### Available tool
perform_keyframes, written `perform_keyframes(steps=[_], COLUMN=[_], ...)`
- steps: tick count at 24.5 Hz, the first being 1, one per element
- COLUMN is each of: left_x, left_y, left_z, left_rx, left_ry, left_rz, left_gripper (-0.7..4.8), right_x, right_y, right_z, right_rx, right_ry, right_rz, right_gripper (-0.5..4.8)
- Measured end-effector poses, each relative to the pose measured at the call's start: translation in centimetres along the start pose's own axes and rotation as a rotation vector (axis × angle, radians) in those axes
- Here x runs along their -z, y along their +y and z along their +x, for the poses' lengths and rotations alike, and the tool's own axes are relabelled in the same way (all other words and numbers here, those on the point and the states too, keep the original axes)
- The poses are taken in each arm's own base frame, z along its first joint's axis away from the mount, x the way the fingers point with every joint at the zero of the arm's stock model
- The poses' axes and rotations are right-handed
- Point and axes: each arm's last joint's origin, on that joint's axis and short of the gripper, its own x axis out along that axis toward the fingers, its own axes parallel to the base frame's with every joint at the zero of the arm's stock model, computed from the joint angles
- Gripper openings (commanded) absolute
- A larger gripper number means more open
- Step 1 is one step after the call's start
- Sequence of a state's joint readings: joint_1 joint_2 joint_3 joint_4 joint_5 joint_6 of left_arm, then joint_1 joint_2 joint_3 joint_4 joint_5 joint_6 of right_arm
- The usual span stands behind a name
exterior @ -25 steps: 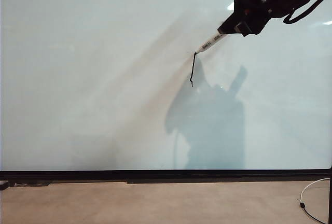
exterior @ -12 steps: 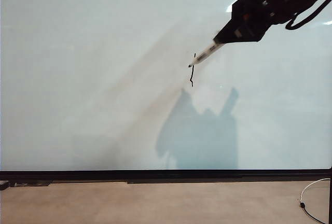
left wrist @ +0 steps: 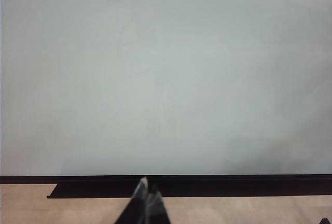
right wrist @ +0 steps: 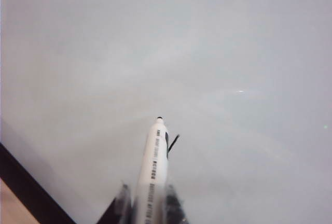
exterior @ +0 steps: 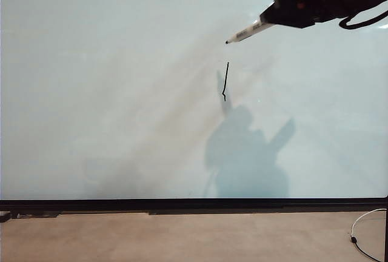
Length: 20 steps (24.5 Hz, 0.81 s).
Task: Pick up the pen on the shelf to the right of the whiteboard and draw a rectangle.
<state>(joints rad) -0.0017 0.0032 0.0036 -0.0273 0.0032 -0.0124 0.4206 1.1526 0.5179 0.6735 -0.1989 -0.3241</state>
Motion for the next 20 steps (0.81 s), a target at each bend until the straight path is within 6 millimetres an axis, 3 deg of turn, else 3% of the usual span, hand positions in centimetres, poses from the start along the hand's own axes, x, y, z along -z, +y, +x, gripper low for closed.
perform_keyframes(steps=[7, 13, 20], left_x=[0.0, 0.0, 0.0], left_y=[0.0, 0.0, 0.0], left_z=[0.0, 0.0, 0.0], left_rx=[0.000, 0.000, 0.000], left_ry=[0.000, 0.000, -0.001], left_rz=[0.000, 0.000, 0.000], left_gripper=[-0.04, -0.04, -0.04], right_x=[1.2, 2.3, 3.5], right_y=[-3.3, -4.0, -4.3], right_z=[-0.7, -0.6, 1.0], right_rx=[-0.072, -0.152, -0.193], right_ry=[-0.042, -0.030, 0.000], right_rz=[0.114, 0.142, 0.164], right_gripper=[-0.05, -0.05, -0.06])
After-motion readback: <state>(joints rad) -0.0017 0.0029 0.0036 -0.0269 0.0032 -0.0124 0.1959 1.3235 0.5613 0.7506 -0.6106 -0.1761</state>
